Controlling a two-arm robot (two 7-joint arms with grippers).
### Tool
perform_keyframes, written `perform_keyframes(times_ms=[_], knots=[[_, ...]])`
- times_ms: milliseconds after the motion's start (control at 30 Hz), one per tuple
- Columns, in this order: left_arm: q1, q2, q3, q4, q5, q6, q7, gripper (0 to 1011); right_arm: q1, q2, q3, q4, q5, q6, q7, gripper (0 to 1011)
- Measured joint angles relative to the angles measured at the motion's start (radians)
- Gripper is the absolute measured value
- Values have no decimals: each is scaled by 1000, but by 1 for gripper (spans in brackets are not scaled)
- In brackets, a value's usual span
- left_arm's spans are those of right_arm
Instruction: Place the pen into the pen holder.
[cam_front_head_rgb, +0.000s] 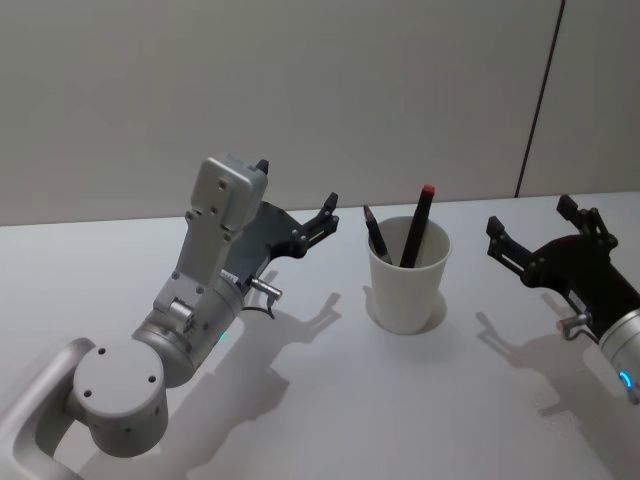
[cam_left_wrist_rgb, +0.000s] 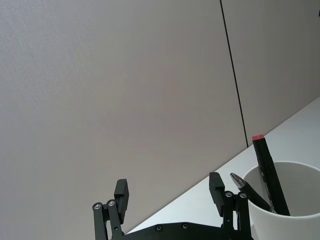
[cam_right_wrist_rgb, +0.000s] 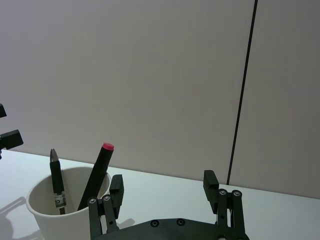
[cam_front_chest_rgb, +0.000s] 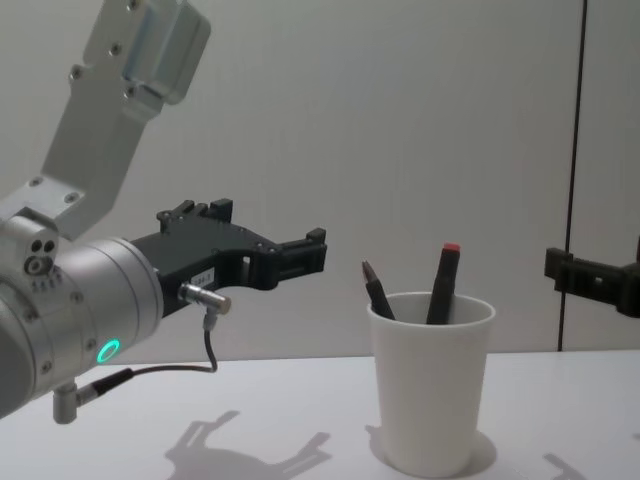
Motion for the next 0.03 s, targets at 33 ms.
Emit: perform_keyframes(times_ms=[33], knots=[[0, 0, 0, 0, 0, 0, 0, 1001, 0, 0, 0, 0, 0, 0, 0, 1001]])
